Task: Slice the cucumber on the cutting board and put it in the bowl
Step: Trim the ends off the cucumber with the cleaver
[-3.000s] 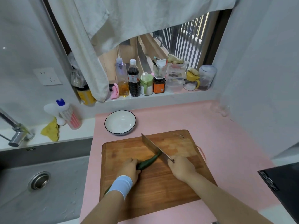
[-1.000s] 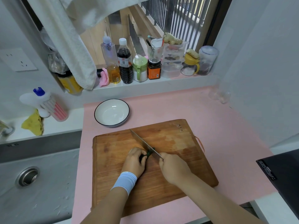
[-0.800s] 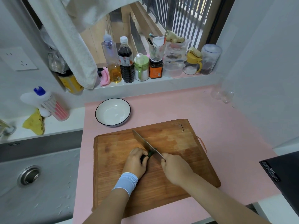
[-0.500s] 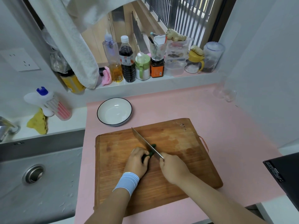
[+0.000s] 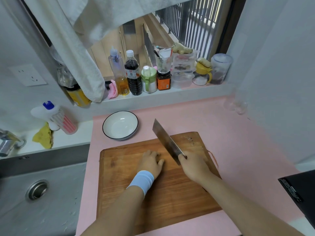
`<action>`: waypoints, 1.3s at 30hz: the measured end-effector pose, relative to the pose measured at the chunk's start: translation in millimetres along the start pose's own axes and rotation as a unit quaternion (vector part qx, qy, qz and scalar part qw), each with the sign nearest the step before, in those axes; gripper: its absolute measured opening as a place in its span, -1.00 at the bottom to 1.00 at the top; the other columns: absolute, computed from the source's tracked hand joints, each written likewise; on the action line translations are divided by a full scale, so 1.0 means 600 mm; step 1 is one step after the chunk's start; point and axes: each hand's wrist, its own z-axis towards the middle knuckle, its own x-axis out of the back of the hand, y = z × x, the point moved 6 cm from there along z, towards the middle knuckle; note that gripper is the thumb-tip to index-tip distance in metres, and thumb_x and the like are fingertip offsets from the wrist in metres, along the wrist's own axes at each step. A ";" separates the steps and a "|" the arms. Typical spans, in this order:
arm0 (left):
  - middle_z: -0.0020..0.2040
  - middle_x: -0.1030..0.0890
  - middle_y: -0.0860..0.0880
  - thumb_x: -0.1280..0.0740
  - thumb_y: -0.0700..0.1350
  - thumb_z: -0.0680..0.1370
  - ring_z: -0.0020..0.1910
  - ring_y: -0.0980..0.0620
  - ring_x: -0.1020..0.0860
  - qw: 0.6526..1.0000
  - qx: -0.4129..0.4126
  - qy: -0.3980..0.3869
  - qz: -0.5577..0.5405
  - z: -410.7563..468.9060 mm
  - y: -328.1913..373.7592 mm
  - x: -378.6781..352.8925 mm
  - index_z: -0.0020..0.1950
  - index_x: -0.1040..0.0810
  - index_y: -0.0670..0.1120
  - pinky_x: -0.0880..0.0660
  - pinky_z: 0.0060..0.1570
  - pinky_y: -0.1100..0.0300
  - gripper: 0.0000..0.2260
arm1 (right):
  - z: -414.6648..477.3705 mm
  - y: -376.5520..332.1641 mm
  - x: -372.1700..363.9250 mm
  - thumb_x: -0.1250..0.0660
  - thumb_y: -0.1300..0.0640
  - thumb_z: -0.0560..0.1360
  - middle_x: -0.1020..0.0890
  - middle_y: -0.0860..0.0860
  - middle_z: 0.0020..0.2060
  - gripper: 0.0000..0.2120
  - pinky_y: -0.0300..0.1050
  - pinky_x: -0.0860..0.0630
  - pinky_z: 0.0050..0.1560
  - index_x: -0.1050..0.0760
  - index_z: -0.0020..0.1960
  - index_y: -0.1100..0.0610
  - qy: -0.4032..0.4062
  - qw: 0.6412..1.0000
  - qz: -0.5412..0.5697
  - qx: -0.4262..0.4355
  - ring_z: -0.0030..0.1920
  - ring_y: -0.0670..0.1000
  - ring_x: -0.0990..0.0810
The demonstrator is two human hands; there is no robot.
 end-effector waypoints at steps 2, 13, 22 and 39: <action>0.12 -0.48 0.01 -0.35 0.10 0.50 0.17 -0.01 -0.44 0.998 0.012 -0.044 0.046 0.011 0.011 -0.010 0.18 -0.55 0.03 -0.43 0.21 0.10 -0.70 | 0.007 0.008 0.000 -0.11 -0.01 0.67 -0.58 -0.02 -0.34 -0.65 -0.10 -0.47 -0.30 -0.48 -0.21 0.06 0.006 1.000 -0.007 0.000 -0.32 0.01 -0.56; -0.23 -0.57 0.07 -0.42 -0.15 0.46 -0.21 0.03 -0.52 0.980 0.148 0.047 -0.126 0.015 -0.081 0.085 -0.23 -0.48 0.01 -0.38 -0.17 0.26 -0.85 | 0.026 -0.030 -0.044 -0.12 0.02 0.66 -0.45 -0.06 -0.45 -0.64 -0.13 -0.32 -0.38 -0.36 -0.30 0.04 -0.007 0.999 -0.015 0.033 -0.44 -0.03 -0.41; -0.07 -0.58 -0.02 -0.27 -0.33 0.45 -0.13 -0.03 -0.49 0.964 0.194 0.132 -0.125 -0.001 -0.255 0.184 0.00 -0.53 -0.06 -0.36 -0.06 0.25 -0.78 | 0.021 -0.100 -0.121 -0.12 -0.01 0.67 -0.42 -0.05 -0.48 -0.63 -0.12 -0.23 -0.44 -0.30 -0.31 0.02 -0.029 0.994 -0.078 0.066 -0.50 -0.02 -0.33; 0.04 -0.57 0.10 -0.36 0.26 0.39 -0.02 0.03 -0.52 0.984 0.044 -0.167 -0.039 -0.063 -0.137 0.097 0.11 -0.46 0.10 -0.45 0.01 0.15 -0.62 | -0.005 -0.107 -0.088 -0.11 -0.01 0.65 -0.52 -0.02 -0.40 -0.64 -0.06 -0.35 -0.33 -0.33 -0.30 0.06 0.032 0.992 -0.113 0.035 -0.33 0.04 -0.51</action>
